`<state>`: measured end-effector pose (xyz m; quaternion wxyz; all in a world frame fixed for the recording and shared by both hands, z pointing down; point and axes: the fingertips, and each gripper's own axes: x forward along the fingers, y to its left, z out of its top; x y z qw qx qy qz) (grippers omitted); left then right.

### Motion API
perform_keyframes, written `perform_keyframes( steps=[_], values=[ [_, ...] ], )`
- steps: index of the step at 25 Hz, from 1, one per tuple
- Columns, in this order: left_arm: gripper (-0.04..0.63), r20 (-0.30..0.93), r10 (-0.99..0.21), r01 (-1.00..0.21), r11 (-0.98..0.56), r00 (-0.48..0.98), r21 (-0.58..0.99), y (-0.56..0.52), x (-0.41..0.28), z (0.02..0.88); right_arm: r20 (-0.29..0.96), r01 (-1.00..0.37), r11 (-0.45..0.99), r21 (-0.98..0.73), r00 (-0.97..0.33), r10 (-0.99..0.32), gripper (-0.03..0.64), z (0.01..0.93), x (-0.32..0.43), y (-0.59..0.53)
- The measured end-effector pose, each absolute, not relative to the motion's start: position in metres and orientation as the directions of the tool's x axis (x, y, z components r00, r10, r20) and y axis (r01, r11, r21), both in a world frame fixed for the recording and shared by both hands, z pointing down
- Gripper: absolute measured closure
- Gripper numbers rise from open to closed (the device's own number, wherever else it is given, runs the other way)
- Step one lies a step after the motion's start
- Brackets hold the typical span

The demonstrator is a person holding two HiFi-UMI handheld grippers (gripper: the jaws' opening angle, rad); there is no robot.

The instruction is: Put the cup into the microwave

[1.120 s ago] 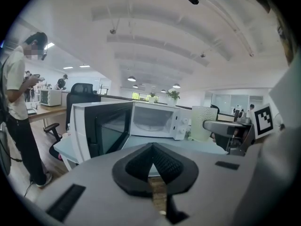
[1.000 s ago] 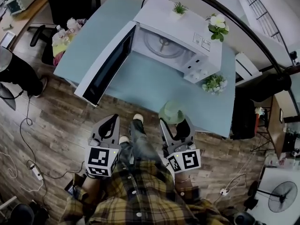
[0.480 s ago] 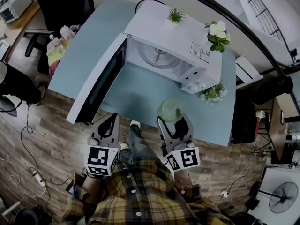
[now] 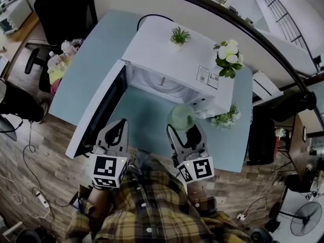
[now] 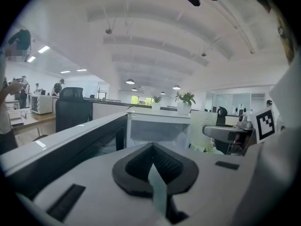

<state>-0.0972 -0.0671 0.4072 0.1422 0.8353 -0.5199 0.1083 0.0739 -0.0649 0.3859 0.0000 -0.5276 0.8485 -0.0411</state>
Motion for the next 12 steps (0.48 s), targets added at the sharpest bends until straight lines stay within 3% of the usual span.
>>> perform_keyframes(
  steps=[12],
  values=[
    [0.606, 0.3, -0.853, -0.904, -0.417, 0.426, 0.096, -0.115, -0.072, 0.401, 0.027, -0.879, 0.473, -0.059, -0.475, -0.879, 0.31, 0.388, 0.092, -0.106]
  ],
)
